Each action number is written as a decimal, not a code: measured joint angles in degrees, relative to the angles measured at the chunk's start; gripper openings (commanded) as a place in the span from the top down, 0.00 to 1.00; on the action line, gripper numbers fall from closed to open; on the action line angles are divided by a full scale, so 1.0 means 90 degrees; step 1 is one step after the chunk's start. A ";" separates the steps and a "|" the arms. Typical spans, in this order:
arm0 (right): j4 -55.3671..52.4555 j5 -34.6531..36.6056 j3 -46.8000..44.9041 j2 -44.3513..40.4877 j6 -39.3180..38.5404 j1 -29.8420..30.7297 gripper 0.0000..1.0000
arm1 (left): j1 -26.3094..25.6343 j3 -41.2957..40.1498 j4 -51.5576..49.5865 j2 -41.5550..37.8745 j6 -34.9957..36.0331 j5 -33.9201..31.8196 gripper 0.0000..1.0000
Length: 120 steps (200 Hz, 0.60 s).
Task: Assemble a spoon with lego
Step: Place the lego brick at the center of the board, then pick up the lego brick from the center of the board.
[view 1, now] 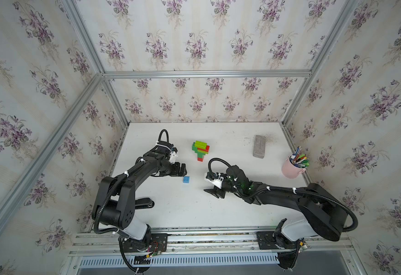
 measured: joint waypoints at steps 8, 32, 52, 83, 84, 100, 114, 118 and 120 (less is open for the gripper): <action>0.0044 -0.0066 0.0308 0.0359 -0.0036 0.0039 0.40 | 0.0163 0.0000 -0.0005 -0.0027 -0.0002 -0.0002 0.01; 0.0041 -0.0279 0.1219 0.1353 -0.0104 0.0117 0.44 | 0.0612 -0.0049 0.0134 -0.0090 -0.0051 -0.0039 0.01; -0.0019 -0.0369 0.1909 0.2062 -0.0180 0.0158 0.44 | 0.0814 -0.0090 0.0240 -0.0192 -0.0083 -0.0189 0.01; -0.0393 -0.0471 0.2735 0.2812 -0.0299 0.0223 0.44 | 0.0920 -0.0172 0.0379 -0.0425 -0.0073 -0.0384 0.01; -0.0401 -0.0471 0.2752 0.2829 -0.0301 0.0223 0.44 | 0.0923 -0.0175 0.0381 -0.0430 -0.0073 -0.0391 0.01; -0.0610 -0.0486 0.3101 0.3133 -0.0342 0.0253 0.45 | 0.0984 -0.0228 0.0437 -0.0481 -0.0073 -0.0474 0.01; -0.0782 -0.0478 0.3332 0.3334 -0.0367 0.0245 0.45 | 0.1015 -0.0248 0.0466 -0.0503 -0.0075 -0.0583 0.01; -0.0838 -0.0476 0.3388 0.3378 -0.0379 0.0245 0.45 | 0.1015 -0.0253 0.0474 -0.0508 -0.0075 -0.0605 0.01; -0.0865 -0.0478 0.3417 0.3402 -0.0381 0.0245 0.45 | 0.1015 -0.0255 0.0478 -0.0510 -0.0075 -0.0607 0.01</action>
